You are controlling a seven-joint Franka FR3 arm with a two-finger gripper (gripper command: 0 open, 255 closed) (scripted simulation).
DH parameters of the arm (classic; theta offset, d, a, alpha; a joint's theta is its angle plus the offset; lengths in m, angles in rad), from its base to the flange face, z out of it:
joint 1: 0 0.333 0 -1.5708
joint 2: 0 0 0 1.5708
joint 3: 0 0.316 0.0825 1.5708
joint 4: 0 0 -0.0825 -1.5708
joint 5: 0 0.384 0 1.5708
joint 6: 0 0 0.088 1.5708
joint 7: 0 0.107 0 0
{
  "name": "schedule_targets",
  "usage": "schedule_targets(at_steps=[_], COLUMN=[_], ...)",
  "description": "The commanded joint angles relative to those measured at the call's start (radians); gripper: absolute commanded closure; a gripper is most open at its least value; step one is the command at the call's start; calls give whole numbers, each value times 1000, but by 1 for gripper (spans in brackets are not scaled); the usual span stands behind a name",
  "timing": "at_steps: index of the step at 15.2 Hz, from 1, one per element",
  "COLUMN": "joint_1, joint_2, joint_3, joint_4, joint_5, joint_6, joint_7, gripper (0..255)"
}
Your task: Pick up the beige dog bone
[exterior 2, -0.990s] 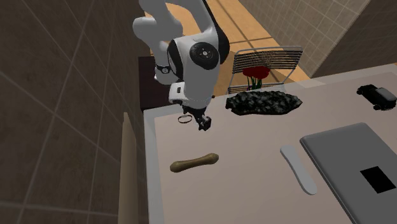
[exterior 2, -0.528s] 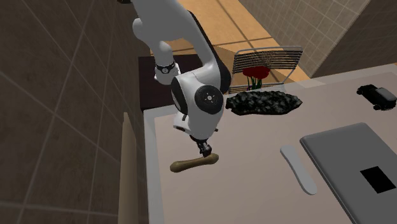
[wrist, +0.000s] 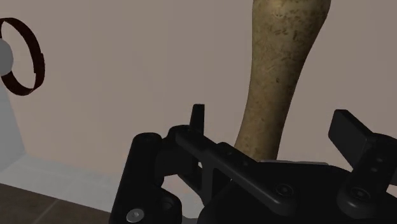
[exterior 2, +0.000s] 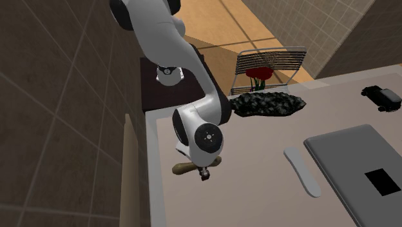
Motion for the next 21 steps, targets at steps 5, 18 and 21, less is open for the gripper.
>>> schedule_targets(at_steps=[5, 18, 21], joint_1=[9, 6, 2], joint_2=[52, 34, 9], joint_3=[-14, -9, -3], joint_4=[6, 5, 7], joint_5=[-17, -11, -2], joint_6=[45, 28, 2], joint_7=[12, 9, 3], gripper=[0, 255, 255])
